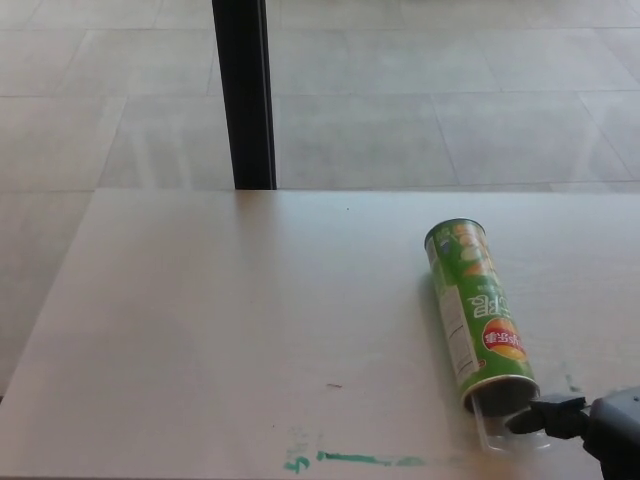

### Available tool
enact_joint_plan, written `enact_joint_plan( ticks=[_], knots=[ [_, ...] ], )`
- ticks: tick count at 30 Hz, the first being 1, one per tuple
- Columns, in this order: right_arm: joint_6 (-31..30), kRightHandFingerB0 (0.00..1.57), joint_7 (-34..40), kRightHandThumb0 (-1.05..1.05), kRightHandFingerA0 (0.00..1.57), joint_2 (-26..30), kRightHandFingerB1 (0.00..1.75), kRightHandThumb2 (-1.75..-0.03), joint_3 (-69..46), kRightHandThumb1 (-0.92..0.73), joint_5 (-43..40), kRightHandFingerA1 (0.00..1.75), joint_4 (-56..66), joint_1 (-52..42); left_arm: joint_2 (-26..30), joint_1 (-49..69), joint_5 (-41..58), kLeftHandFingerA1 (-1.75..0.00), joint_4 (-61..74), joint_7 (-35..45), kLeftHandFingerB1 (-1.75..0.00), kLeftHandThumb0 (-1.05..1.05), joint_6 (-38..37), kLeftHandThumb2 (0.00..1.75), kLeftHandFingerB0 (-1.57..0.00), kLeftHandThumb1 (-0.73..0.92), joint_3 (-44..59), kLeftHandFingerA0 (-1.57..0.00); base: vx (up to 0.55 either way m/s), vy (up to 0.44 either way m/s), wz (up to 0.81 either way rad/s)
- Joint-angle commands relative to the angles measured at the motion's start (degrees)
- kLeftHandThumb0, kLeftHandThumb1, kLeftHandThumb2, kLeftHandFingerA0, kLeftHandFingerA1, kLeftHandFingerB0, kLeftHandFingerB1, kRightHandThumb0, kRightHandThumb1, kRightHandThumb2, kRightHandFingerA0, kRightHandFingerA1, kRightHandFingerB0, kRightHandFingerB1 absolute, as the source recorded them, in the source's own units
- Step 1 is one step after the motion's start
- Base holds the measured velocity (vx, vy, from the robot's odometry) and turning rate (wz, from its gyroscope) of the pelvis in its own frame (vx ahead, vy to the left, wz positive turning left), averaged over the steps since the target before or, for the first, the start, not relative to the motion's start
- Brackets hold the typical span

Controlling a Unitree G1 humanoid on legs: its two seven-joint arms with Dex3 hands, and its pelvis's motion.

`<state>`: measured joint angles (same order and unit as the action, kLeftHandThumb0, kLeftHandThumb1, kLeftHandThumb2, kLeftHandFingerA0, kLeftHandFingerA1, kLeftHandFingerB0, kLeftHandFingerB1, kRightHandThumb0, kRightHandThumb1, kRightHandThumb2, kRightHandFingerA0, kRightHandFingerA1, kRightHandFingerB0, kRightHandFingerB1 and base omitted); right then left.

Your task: Use the finger on the right hand of the robot to pull out the chips tray kept inside a container in the middle of the desk

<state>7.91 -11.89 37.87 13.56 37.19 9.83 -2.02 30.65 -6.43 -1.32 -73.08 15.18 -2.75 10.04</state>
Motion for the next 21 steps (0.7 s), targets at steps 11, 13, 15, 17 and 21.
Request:
enact_joint_plan(
  ticks=[11, 13, 15, 17, 21],
  knots=[
    [-0.51, 0.45, -0.19, -0.21, 1.03, -1.32, 0.48, -0.61, 5.47, -0.43, 9.08, 1.12, -0.9, 1.19, 1.44, 0.13, -0.16, -0.6, 0.25, 0.46, -0.52, -0.47, -0.18, 0.61, -0.52, 0.73, -0.32, -0.56, 0.0, 0.0, 0.0],
    [-1.09, 0.45, -0.44, -0.22, 1.03, -1.44, 0.47, -0.61, 5.83, -0.43, 9.72, 1.13, -0.87, 0.61, 1.63, 0.31, -0.09, -0.62, 0.46, 0.67, -0.53, -0.47, -0.14, 0.62, -0.51, 0.74, -0.29, -0.55, 0.0, 0.0, 0.0],
    [-0.84, 0.46, -0.07, -0.2, 1.03, -1.08, 0.46, -0.6, 6.25, -0.43, 10.75, 1.11, -1.15, 0.08, 1.8, 0.29, -0.75, -0.61, 0.16, 0.32, -0.52, -0.47, -0.22, 0.62, -0.52, 0.74, -0.89, -0.57, 0.0, 0.0, 0.0],
    [-0.57, 0.45, -0.04, -0.21, 1.04, -0.64, 0.47, -0.61, 6.17, -0.43, 10.68, 1.12, -0.77, -1.04, 1.82, 0.45, -0.31, -0.61, 0.21, 0.57, -0.53, -0.48, -0.31, 0.62, -0.53, 0.73, -0.59, -0.56, 0.0, 0.0, 0.0],
    [-0.14, 0.47, 0.42, -0.22, 1.02, -0.2, 0.47, -0.61, 6.06, -0.43, 11.05, 1.12, -0.35, -2.85, 1.74, 0.62, -0.38, -0.61, -0.11, 0.14, -0.53, -0.48, -0.3, 0.61, -0.55, 0.73, -0.61, -0.58, 0.0, 0.0, 0.0]
  ],
)
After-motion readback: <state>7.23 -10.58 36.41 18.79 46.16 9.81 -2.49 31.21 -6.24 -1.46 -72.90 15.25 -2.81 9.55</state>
